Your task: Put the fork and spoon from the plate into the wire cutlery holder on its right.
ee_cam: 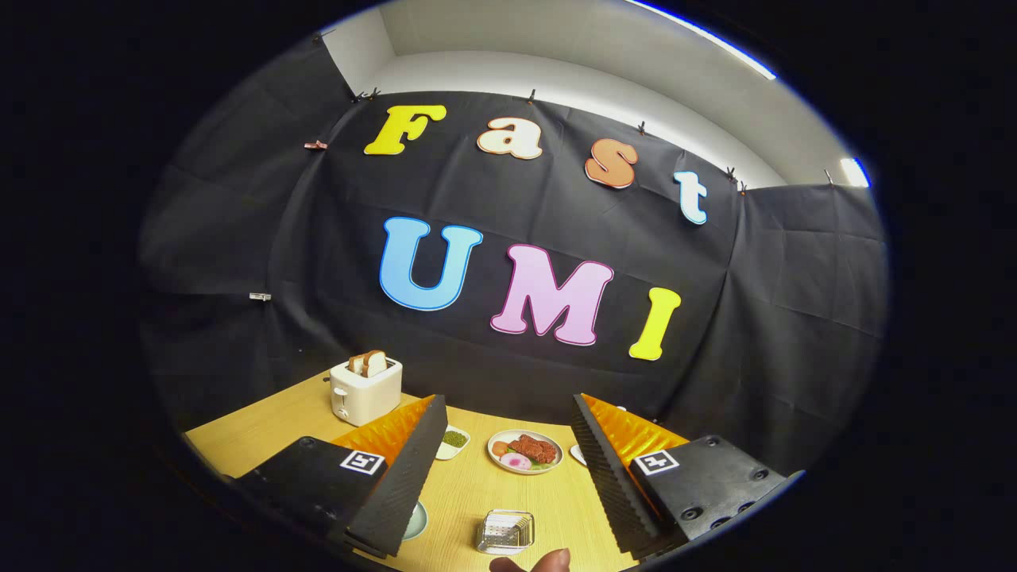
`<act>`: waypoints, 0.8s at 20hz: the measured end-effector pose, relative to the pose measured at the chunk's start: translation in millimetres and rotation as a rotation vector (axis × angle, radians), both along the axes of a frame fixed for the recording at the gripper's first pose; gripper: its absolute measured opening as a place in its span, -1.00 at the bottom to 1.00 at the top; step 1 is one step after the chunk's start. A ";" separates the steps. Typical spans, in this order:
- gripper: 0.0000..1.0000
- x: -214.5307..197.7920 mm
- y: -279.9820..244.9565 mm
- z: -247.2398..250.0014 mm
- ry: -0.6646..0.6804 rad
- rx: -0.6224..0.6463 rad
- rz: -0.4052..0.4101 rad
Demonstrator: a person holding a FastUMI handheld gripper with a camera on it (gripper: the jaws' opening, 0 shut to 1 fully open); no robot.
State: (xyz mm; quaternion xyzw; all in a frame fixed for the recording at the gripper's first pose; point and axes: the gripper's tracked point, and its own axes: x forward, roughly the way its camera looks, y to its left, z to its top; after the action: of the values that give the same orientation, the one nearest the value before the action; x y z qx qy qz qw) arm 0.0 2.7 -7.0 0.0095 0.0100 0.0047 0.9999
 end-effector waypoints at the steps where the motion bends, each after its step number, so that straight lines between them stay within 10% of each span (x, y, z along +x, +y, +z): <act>1: 0.95 -0.3 -0.1 -1.0 0.002 0.000 -0.002; 7: 0.95 2.2 22.8 -18.8 0.075 0.030 0.080; 16: 0.79 -25.0 130.7 -182.4 0.772 0.108 0.405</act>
State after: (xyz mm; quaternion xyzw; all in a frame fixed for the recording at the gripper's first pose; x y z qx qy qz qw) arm -25.0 133.4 -189.4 0.0609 0.3843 0.1974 0.8998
